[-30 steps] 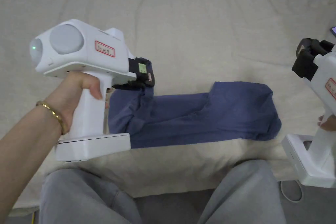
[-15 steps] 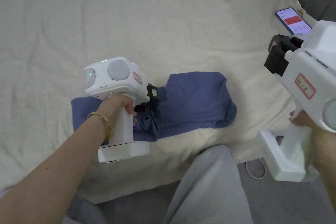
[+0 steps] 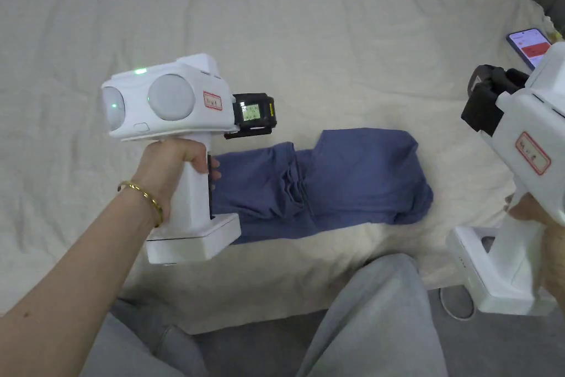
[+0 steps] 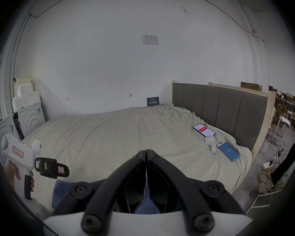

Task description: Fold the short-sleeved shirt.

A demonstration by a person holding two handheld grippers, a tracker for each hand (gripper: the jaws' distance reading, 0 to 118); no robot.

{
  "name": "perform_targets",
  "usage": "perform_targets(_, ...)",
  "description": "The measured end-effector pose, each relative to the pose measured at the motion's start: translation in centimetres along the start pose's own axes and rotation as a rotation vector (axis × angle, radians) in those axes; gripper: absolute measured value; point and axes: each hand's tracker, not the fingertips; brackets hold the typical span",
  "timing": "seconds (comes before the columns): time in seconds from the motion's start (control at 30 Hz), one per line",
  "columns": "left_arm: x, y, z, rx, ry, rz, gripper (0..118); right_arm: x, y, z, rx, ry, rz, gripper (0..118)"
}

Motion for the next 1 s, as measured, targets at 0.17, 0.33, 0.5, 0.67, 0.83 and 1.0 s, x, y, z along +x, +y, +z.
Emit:
perform_targets(0.17,0.9,-4.6,-1.1,0.047,0.122,-0.098,0,-0.2,-0.1,0.0,-0.005,0.012,0.007,0)
perform_targets(0.33,3.2,-9.2,-4.7,-0.018,0.142,-0.158,0,0.1,-0.1,0.4,-0.009,0.007,0.013,0)
perform_targets(0.5,6.3,-11.7,-7.4,-0.057,0.126,-0.141,0,1.1,-0.4,0.5,-0.022,-0.012,0.006,0)
perform_targets(0.67,9.8,-12.6,-7.8,-0.029,0.113,-0.308,0,2.2,-0.8,0.2,-0.041,-0.034,0.013,0)
perform_targets(0.83,11.2,-11.7,-7.1,-0.081,-0.094,-0.253,0,2.9,-0.9,-0.1,-0.058,-0.044,-0.004,0)
perform_targets(1.0,7.2,-7.1,-4.7,-0.107,-0.382,0.045,0,3.0,-0.7,-0.1,-0.056,-0.043,0.007,0)
